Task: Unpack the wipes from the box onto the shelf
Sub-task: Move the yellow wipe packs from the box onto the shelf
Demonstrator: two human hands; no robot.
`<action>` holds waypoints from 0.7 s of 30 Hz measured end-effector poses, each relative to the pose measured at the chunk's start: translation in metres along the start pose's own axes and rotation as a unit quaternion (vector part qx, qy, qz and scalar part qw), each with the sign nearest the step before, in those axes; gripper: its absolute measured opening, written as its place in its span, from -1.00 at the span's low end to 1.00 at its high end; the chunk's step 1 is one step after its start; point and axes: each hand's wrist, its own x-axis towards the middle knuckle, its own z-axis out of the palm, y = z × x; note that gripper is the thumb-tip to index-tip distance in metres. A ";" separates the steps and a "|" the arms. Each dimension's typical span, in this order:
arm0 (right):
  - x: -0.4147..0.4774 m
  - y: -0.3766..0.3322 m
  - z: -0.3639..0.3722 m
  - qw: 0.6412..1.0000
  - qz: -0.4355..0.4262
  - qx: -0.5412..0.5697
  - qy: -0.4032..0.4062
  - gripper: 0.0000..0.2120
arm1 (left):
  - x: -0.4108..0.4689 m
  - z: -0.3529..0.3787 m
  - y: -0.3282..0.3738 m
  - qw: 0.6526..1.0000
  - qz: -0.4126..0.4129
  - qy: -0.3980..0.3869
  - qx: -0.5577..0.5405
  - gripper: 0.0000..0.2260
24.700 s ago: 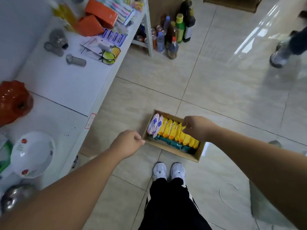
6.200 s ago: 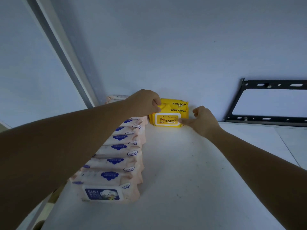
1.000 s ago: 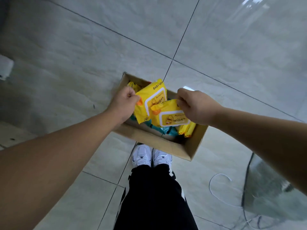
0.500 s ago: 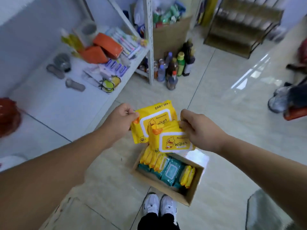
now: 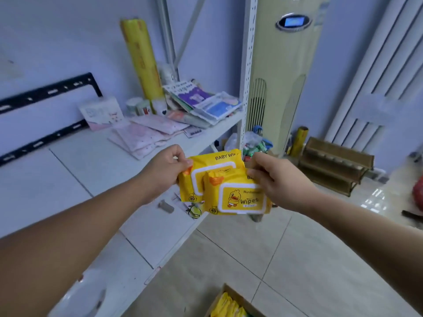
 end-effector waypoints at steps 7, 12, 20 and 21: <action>0.028 -0.079 -0.030 0.997 -0.083 0.000 0.009 -0.80 | -0.058 -0.068 0.061 0.998 0.022 0.050 0.022 -0.77; 0.039 -0.128 -0.018 0.990 -0.138 0.028 -0.009 -0.76 | -0.102 -0.107 0.068 0.995 0.012 0.090 0.033 -0.77; 0.051 -0.205 0.052 0.973 -0.206 0.079 -0.073 -0.79 | -0.175 -0.171 0.025 0.987 -0.017 0.162 0.008 -0.75; 0.052 -0.216 0.065 0.971 -0.209 0.091 -0.075 -0.79 | -0.185 -0.183 0.016 0.984 -0.025 0.176 0.001 -0.76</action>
